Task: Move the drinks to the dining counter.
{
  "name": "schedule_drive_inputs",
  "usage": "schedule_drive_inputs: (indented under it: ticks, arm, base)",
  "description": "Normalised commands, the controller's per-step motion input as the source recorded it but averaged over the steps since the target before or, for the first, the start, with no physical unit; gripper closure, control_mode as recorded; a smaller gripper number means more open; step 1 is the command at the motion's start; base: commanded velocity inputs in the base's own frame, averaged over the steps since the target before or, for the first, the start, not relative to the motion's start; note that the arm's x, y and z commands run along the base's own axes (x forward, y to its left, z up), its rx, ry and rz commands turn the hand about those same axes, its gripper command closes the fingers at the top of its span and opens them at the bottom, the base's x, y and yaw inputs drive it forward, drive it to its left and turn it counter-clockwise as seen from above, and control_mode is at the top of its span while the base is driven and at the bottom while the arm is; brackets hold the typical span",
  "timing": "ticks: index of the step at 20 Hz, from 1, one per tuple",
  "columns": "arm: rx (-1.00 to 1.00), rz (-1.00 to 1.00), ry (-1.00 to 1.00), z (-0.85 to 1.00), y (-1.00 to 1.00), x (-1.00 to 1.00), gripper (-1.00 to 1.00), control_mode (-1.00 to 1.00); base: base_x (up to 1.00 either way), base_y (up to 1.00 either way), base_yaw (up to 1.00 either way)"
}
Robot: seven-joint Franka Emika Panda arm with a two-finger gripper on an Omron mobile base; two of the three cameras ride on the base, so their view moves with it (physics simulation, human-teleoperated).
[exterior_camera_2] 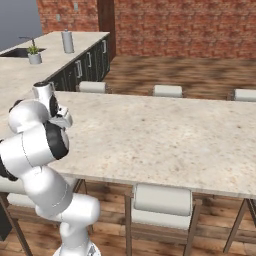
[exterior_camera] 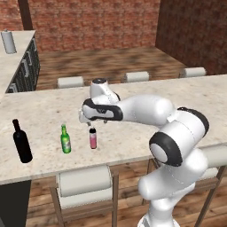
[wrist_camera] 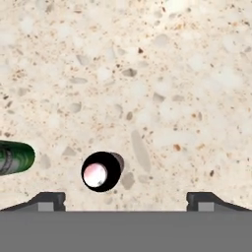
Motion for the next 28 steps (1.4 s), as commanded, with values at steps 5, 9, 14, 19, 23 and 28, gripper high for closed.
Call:
schedule_drive_inputs:
  ticks: [5, 9, 14, 19, 23, 28]
  arm:
    - [0.01, 0.0, -0.01, 0.28, -0.79, -0.48, -1.0, -1.0]
    - [0.01, 0.0, 0.0, 0.14, -0.88, -0.64, -1.0, -1.0]
    - [0.03, 0.0, 0.0, 0.01, -0.85, -0.67, -1.0, -1.0]
    - [0.06, 0.0, 0.0, 0.06, -0.73, -0.58, -1.0, -1.0]
    - [0.02, 0.0, 0.0, 0.06, -0.49, -0.44, -1.0, -1.0]
    - [0.0, -0.03, 0.0, 0.0, -0.37, -0.45, -1.0, -1.0]
  base:
    - [0.0, 0.0, 0.0]
    - [0.0, 0.0, 0.0]
    - [0.0, 0.0, 0.0]
    - [0.0, 0.0, 0.0]
    - [0.0, 0.0, 0.0]
    - [0.0, 0.0, 0.0]
